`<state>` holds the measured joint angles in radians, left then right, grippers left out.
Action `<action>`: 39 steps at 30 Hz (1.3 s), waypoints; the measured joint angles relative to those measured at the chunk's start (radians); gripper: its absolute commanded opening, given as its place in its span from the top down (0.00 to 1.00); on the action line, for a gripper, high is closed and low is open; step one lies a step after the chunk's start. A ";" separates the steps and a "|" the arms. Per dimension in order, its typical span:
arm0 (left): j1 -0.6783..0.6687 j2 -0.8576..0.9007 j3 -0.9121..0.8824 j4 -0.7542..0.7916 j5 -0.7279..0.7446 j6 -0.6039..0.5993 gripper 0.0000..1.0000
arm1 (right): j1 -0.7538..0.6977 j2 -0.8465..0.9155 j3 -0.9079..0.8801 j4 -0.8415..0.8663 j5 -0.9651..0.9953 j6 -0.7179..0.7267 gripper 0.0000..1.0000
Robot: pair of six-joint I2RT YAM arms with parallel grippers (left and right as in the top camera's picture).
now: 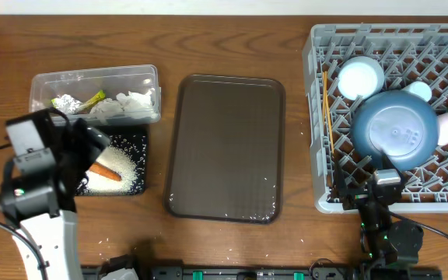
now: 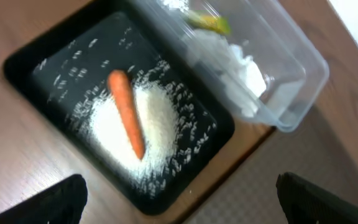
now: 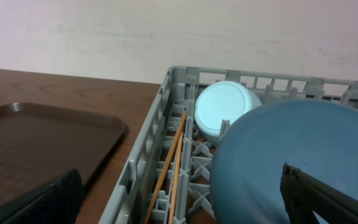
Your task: Sort waste into correct bins and load items into the dishwasher rack
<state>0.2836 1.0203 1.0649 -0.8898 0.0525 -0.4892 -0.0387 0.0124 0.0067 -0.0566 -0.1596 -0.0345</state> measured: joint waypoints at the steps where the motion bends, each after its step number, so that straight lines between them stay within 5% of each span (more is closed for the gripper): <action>1: -0.018 -0.013 -0.035 0.035 0.001 0.029 0.00 | 0.000 0.000 0.000 0.000 0.000 0.000 0.01; 11: -0.204 -0.270 -0.520 0.584 0.002 0.282 0.00 | 0.000 0.000 0.000 0.000 0.003 0.000 0.01; 18: -0.236 -0.425 -0.739 0.830 0.001 0.336 0.00 | 0.000 0.000 0.000 0.000 0.003 0.000 0.01; 39: -0.241 -0.847 -1.022 0.866 0.001 0.356 0.00 | 0.000 0.000 0.000 0.000 0.003 0.000 0.01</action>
<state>0.0429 0.1730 0.0425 -0.0242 0.0532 -0.1333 -0.0387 0.0120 0.0067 -0.0566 -0.1566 -0.0345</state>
